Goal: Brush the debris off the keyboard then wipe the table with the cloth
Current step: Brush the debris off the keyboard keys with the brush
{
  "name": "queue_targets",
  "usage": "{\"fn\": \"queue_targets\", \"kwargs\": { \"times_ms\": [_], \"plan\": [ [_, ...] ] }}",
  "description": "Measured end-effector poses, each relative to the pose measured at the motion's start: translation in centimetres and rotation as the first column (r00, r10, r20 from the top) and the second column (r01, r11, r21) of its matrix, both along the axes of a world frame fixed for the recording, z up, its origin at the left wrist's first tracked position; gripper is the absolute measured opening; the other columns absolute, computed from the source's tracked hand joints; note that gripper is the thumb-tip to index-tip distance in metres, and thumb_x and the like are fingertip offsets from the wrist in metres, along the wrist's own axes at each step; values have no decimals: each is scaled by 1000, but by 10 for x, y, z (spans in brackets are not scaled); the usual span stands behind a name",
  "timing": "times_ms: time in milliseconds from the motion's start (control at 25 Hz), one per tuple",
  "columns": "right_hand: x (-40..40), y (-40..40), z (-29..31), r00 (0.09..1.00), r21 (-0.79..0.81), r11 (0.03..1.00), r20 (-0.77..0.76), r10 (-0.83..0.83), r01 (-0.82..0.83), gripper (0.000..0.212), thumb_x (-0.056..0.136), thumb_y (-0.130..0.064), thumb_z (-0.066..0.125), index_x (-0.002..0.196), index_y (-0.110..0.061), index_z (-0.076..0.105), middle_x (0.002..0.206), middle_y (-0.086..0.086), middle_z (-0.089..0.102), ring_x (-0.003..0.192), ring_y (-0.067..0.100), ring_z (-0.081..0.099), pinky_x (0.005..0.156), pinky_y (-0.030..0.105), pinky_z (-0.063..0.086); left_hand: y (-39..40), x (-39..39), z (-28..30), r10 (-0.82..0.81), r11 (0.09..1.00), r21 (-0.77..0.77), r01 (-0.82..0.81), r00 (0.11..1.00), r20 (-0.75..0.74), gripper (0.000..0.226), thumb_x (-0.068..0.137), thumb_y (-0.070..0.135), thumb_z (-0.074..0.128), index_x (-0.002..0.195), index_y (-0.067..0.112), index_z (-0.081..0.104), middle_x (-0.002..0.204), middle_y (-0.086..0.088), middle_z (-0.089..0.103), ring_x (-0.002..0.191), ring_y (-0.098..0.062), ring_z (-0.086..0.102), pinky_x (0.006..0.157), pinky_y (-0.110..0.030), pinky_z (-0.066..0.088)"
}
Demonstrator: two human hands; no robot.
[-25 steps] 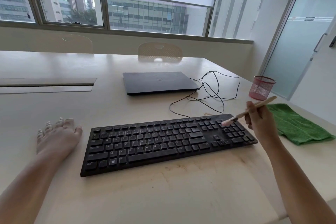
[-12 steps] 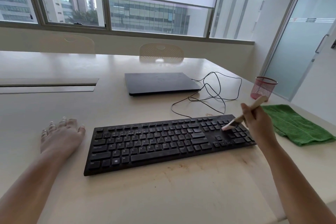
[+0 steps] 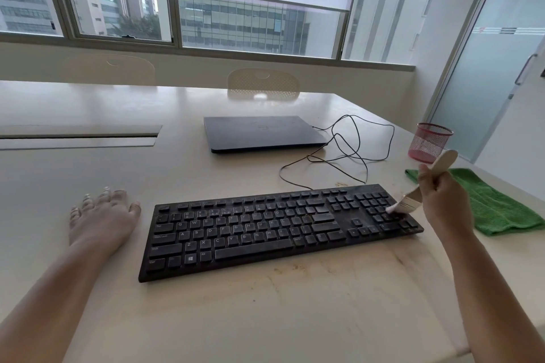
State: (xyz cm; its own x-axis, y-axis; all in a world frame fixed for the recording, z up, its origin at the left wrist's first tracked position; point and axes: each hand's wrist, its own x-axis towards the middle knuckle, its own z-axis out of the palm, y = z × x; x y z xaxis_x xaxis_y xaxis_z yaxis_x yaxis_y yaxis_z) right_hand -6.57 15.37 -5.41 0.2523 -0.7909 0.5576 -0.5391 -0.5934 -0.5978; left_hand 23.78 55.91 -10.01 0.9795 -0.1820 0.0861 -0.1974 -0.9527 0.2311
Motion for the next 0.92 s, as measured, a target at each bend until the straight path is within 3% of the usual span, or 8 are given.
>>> {"fn": "queue_targets", "kwargs": {
  "times_ms": [80, 240, 360, 440, 520, 600, 720, 920],
  "plan": [
    [-1, 1, 2, 999, -14, 999, 37, -36, 36, 51, 94, -53, 34, 84, -6, 52, 75, 16, 59, 77, 37, 59, 62, 34, 38, 0, 0, 0, 11, 1000, 4, -11, 1000, 3, 56, 100, 41, 26, 148, 13, 23, 158, -7, 14, 145, -31, 9, 118, -42, 7],
    [4, 4, -1, 983, 46, 983, 67, 173, -177, 76, 73, -84, 22, 75, -15, 52, 65, -1, 61, 57, 18, 55, 56, 32, 39, 1, 3, 0, 4, 1000, 11, -4, 1000, 5, 53, 99, 41, 26, 146, 16, 27, 157, -7, 15, 145, -32, 11, 117, -43, 8],
    [2, 4, 2, 997, 46, 998, -64, 39, -36, 52, 92, -56, 36, 78, -8, 50, 70, 7, 56, 72, 33, 58, 60, 34, 37, 1, 2, -1, 3, 1000, 6, -3, 1000, -2, 52, 99, 41, 26, 146, 17, 28, 157, -7, 16, 145, -32, 11, 117, -43, 9],
    [-1, 4, 4, 1000, 1, 1000, -5, -12, 12, 45, 93, -48, 42, 77, -8, 50, 70, 11, 55, 71, 32, 56, 58, 32, 35, 1, 1, -2, 4, 1000, 4, -4, 1000, 6, 52, 99, 41, 26, 146, 17, 27, 157, -7, 16, 144, -32, 11, 117, -43, 9],
    [1, 5, 3, 974, 5, 993, 196, 112, -115, 47, 88, -59, 42, 73, -15, 51, 61, 4, 55, 59, 18, 57, 51, 27, 38, 0, 2, -1, 7, 1000, -1, -7, 1000, 10, 53, 99, 41, 27, 146, 17, 27, 157, -6, 15, 145, -31, 11, 117, -42, 9],
    [7, 8, 0, 927, -25, 964, 269, 262, -265, 50, 81, -71, 34, 77, -25, 53, 54, -5, 55, 45, 4, 51, 43, 17, 38, 1, 4, -1, 3, 1000, -6, -3, 1000, 11, 52, 99, 41, 27, 146, 17, 27, 157, -7, 16, 145, -31, 11, 117, -42, 9],
    [16, 8, -9, 953, -22, 956, 73, 294, -293, 52, 89, -59, 33, 99, -16, 62, 65, -6, 61, 43, 7, 50, 45, 24, 40, 1, 5, -2, 3, 1000, -9, -3, 1000, 9, 53, 99, 41, 28, 146, 16, 28, 157, -7, 17, 144, -32, 12, 117, -43, 9],
    [2, 6, 1, 1000, -95, 995, -15, 12, -13, 42, 99, -33, 39, 90, 1, 62, 77, 23, 64, 72, 38, 60, 58, 32, 36, 1, 4, -2, -4, 1000, -8, 4, 1000, 6, 52, 99, 41, 28, 145, 16, 29, 156, -7, 18, 144, -32, 13, 117, -43, 11]
  ]
}}
